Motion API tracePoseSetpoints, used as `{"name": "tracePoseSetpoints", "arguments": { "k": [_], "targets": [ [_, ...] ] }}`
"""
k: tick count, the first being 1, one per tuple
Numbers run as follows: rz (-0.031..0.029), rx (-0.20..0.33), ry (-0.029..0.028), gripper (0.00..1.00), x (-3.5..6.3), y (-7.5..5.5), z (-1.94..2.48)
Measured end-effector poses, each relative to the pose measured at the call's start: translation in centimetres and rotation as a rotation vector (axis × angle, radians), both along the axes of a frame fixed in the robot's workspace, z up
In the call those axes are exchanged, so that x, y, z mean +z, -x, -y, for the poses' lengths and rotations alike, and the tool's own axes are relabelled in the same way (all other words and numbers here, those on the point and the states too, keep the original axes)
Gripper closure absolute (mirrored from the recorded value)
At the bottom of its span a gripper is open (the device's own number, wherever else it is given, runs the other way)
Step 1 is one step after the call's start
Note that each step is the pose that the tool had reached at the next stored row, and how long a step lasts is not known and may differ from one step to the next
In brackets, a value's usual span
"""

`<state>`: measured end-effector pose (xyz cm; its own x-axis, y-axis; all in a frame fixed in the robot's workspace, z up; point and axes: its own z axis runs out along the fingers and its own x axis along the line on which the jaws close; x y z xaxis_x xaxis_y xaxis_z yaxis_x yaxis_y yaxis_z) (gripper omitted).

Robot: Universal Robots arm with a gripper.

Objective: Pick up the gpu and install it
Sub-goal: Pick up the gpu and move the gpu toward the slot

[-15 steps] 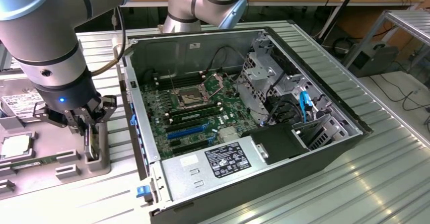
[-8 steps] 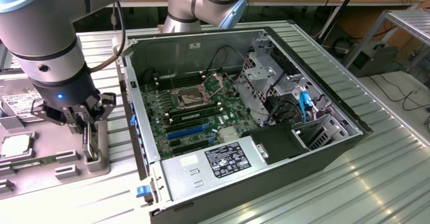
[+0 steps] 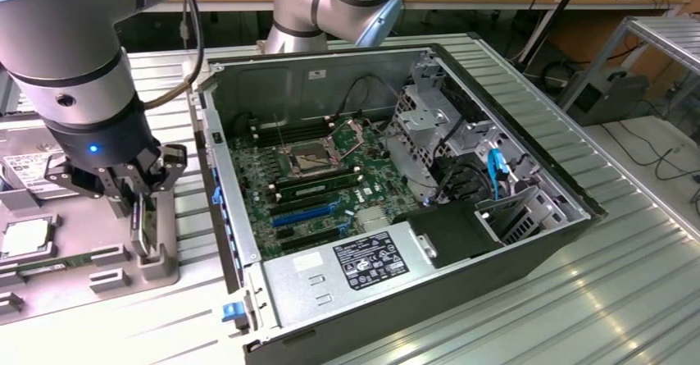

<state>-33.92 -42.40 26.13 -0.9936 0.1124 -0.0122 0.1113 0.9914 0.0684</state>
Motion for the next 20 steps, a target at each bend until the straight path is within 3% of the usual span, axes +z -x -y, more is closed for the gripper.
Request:
{"name": "tracePoseSetpoints", "arguments": {
  "k": [13, 20],
  "targets": [
    [-0.0004, 0.0, 0.0, 0.73, 1.86, 0.0, 0.0],
    [-0.0005, 0.0, 0.0, 0.73, 1.88, 0.0, 0.0]
  ]
}}
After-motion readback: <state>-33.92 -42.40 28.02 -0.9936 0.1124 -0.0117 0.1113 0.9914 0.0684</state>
